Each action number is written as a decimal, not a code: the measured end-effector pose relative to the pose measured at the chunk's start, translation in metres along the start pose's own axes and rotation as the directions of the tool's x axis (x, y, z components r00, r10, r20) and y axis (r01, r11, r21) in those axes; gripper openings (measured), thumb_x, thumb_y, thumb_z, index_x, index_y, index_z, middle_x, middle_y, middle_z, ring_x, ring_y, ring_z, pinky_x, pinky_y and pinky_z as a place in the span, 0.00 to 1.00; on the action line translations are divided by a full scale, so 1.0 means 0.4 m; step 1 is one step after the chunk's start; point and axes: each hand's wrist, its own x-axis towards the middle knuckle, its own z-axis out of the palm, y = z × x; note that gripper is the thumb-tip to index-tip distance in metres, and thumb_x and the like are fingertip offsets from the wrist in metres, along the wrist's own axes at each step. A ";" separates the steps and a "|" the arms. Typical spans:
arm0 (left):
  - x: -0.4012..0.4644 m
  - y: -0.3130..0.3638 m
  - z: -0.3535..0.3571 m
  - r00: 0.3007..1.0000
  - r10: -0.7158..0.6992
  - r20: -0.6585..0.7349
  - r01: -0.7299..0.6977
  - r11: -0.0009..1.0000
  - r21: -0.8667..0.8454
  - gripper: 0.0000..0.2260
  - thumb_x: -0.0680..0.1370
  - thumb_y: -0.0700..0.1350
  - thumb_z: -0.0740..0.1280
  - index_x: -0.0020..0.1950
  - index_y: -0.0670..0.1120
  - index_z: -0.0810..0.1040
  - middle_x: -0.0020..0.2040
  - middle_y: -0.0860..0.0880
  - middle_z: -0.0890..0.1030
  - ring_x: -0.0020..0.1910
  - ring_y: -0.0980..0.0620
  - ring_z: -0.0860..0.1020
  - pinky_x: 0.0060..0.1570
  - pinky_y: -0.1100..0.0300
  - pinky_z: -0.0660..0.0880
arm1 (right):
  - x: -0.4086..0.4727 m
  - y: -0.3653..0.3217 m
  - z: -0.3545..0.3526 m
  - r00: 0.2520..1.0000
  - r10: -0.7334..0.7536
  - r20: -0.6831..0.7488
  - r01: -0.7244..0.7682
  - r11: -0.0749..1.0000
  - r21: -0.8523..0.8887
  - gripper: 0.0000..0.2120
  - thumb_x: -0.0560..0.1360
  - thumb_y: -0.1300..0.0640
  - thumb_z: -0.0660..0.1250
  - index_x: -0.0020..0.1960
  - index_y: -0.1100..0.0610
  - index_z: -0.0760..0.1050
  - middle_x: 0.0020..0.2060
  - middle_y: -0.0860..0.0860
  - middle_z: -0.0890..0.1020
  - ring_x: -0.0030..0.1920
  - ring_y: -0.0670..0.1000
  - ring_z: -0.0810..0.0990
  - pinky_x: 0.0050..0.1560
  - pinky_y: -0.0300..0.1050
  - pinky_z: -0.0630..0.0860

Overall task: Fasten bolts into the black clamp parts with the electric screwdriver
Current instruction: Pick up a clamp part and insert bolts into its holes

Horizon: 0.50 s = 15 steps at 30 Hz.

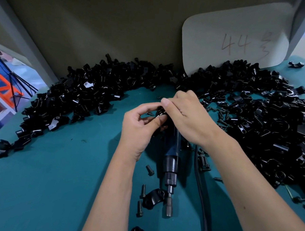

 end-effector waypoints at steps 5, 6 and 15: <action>0.000 0.010 0.006 1.000 0.005 -0.010 -0.006 0.999 -0.044 0.12 0.73 0.39 0.76 0.53 0.53 0.88 0.52 0.43 0.87 0.47 0.47 0.86 0.47 0.57 0.82 | 0.006 0.002 0.008 0.997 0.055 -0.059 -0.052 0.997 0.059 0.24 0.84 0.43 0.58 0.37 0.54 0.80 0.39 0.52 0.71 0.50 0.53 0.67 0.50 0.44 0.63; 0.000 0.012 0.011 1.000 -0.005 -0.022 0.003 0.999 -0.051 0.12 0.73 0.40 0.76 0.51 0.56 0.88 0.51 0.44 0.88 0.46 0.48 0.86 0.46 0.58 0.82 | 0.007 0.002 0.009 0.993 0.070 -0.093 -0.065 0.996 0.056 0.26 0.84 0.41 0.58 0.37 0.54 0.82 0.38 0.52 0.72 0.50 0.53 0.68 0.51 0.45 0.64; 0.004 0.000 0.023 0.999 0.035 -0.011 -0.033 0.994 0.101 0.11 0.73 0.43 0.77 0.54 0.52 0.86 0.55 0.46 0.86 0.52 0.42 0.84 0.58 0.34 0.79 | 0.009 -0.004 0.002 0.981 0.110 -0.159 -0.119 0.992 -0.043 0.30 0.78 0.32 0.56 0.30 0.54 0.75 0.34 0.50 0.72 0.48 0.55 0.70 0.47 0.52 0.69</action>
